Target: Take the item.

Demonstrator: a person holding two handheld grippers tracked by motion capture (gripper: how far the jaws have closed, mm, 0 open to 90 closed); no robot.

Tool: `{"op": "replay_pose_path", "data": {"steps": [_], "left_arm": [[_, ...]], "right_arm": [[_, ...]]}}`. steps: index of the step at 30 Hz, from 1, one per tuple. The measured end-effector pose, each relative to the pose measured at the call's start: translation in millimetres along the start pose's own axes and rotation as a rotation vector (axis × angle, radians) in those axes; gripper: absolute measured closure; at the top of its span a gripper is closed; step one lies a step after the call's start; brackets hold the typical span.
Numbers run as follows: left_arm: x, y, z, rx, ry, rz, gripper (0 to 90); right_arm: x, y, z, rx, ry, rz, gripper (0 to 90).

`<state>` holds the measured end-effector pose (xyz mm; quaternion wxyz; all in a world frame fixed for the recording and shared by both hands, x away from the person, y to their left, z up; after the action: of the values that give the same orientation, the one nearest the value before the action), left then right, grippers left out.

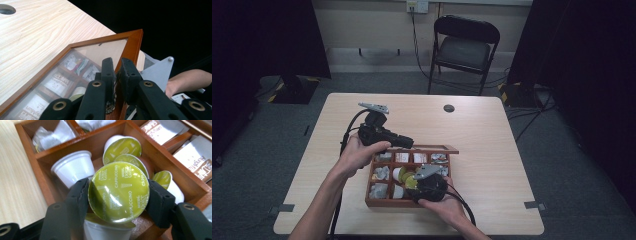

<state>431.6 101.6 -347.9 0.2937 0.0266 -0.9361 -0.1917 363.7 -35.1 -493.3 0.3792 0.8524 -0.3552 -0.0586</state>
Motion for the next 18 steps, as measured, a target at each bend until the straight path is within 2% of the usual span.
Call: {"op": "replay_pose_path", "data": {"steps": [6,18], "left_arm": [[0.5,-0.2,0.1,-0.006,-0.001,0.000,81.7],[0.8,-0.3,0.1,-0.009,-0.006,-0.005,81.7]], "right_arm": [[1.7,8.7,-1.4,0.040,-0.023,0.016,40.1],[10.6,26.4,3.3,0.070,-0.081,0.026,40.2]]}}
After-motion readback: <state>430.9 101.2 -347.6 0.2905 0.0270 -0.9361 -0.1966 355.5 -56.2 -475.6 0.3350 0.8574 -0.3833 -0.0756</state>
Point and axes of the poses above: each handheld gripper's, and its own axes: y roughly backward along the jaws, z roughly out of its underside, x roughly to its right, the point moved 5 cm from there along -y, roughly forward along the jaws, and after that the axes turned 11 degrees about z, right-handed, at the moved point
